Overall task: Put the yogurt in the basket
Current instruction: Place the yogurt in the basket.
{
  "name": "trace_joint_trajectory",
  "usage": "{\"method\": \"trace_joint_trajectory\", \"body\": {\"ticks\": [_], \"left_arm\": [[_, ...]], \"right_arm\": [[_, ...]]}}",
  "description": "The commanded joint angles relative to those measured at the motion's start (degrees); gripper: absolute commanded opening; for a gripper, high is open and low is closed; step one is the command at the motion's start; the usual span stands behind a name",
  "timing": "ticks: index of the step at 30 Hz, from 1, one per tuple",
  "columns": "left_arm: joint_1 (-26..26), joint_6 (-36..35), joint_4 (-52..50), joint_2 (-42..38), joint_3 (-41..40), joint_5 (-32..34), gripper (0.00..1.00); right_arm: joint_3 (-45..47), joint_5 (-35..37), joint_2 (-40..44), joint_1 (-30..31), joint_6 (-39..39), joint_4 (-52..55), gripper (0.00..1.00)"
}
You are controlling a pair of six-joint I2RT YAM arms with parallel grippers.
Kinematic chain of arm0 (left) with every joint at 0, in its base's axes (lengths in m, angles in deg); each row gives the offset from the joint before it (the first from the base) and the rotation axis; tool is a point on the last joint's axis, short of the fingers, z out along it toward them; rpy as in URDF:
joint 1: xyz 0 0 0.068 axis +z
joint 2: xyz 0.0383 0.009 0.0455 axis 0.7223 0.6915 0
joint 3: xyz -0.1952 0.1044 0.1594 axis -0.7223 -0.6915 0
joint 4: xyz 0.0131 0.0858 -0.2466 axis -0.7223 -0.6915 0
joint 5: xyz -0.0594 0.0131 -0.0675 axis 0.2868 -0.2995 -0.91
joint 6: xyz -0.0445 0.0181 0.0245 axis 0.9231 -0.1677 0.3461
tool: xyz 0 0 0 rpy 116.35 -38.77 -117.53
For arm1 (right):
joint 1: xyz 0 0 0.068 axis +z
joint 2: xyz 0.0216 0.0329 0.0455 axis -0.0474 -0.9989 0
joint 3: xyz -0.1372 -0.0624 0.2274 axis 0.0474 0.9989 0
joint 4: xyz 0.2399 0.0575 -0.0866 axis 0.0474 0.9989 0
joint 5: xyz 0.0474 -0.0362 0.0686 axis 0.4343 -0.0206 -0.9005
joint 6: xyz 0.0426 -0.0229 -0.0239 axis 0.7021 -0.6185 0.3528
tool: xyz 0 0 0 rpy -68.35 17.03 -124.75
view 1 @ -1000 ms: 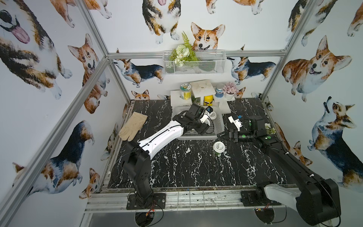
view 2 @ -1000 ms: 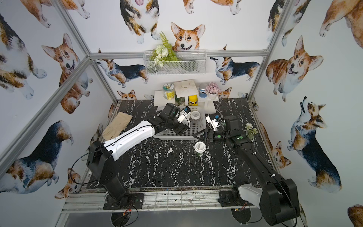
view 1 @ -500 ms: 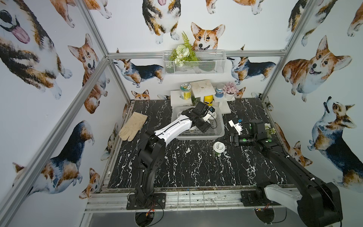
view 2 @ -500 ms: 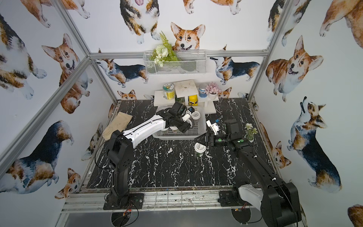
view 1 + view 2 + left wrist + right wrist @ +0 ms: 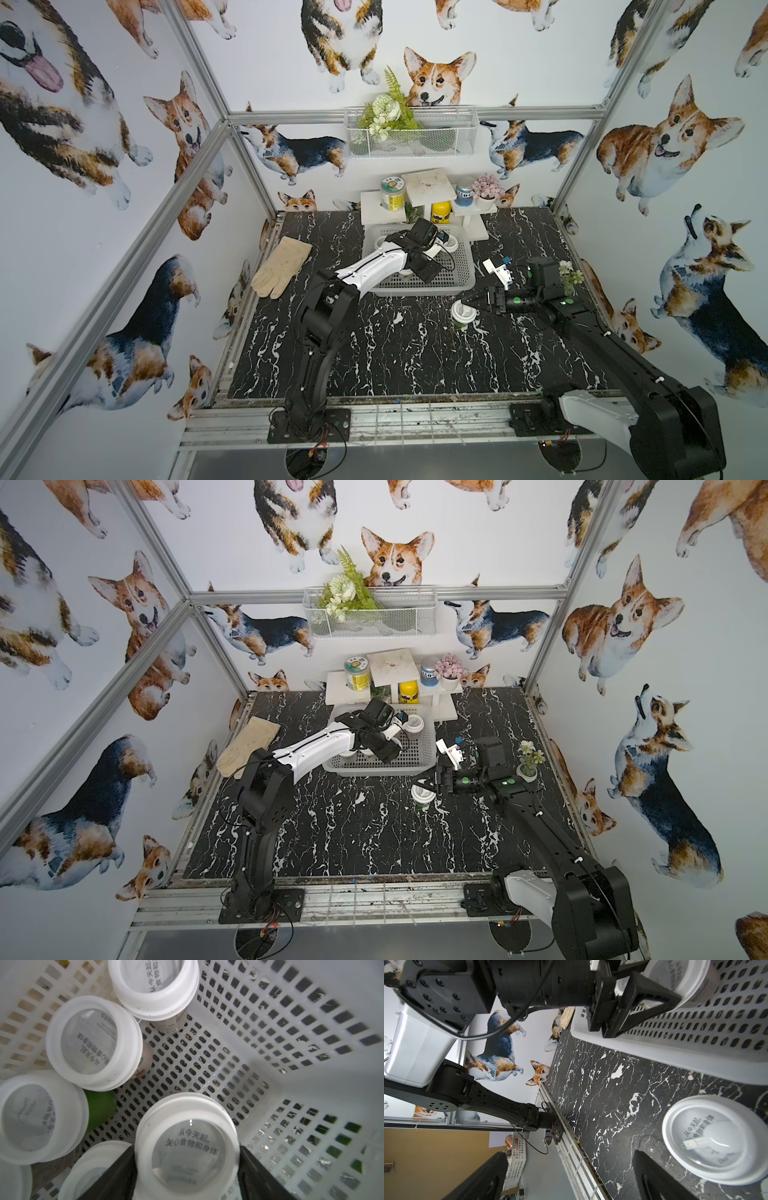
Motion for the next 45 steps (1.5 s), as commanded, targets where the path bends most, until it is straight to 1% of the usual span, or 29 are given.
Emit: {"method": "trace_joint_trajectory", "body": {"ticks": [1, 11, 15, 18, 22, 26, 29, 33, 37, 41, 43, 45], "left_arm": [[0.11, 0.26, 0.09, 0.47, 0.83, -0.88, 0.78], [0.20, 0.74, 1.66, 1.50, 1.68, -1.31, 0.80], [0.20, 0.77, 1.24, 2.10, 2.61, -0.87, 0.83], [0.24, 0.64, 1.52, 2.02, 2.59, 0.23, 0.87], [0.21, 0.90, 2.67, 0.88, 2.24, 0.82, 0.93], [0.21, 1.57, 4.29, -0.54, 1.78, 0.45, 0.94], [0.13, 2.27, 7.45, -3.56, -0.08, 0.02, 0.94], [0.00, 3.96, 13.75, -10.42, -4.74, 0.09, 0.94], [-0.24, 7.19, 22.75, -20.17, -13.11, 1.12, 0.94], [-0.63, 12.39, 33.86, -33.27, -27.24, 4.49, 0.93], [-0.93, 14.81, 38.21, -39.02, -34.20, 5.46, 0.92], [-1.37, 17.07, 41.11, -45.03, -40.87, 7.30, 0.91]], "right_arm": [[0.15, -1.47, 0.37, 0.08, 1.39, -3.36, 0.99], [0.64, -1.78, 0.10, 0.07, 1.21, -3.52, 0.99], [0.68, -1.85, 0.05, 0.00, 1.17, -3.62, 0.99], [0.68, -2.04, 0.01, 0.00, 1.13, -3.64, 1.00], [0.68, -2.13, -0.06, 0.08, 1.21, -3.77, 0.99], [0.68, -2.13, 0.01, 0.01, 1.22, -3.87, 0.99], [0.59, -2.04, -0.06, 0.03, 1.30, -3.85, 1.00], [-0.27, -1.21, -0.13, 0.08, 1.47, -3.92, 1.00], [-2.13, 1.89, -0.22, 0.00, 1.28, -3.49, 1.00], [-5.35, 11.04, -0.60, 0.06, -2.91, 2.80, 0.99], [-6.71, 16.80, -0.24, 0.17, -5.21, 6.69, 0.99], [-8.17, 24.91, 0.72, 0.97, -7.39, 11.09, 0.98]]}}
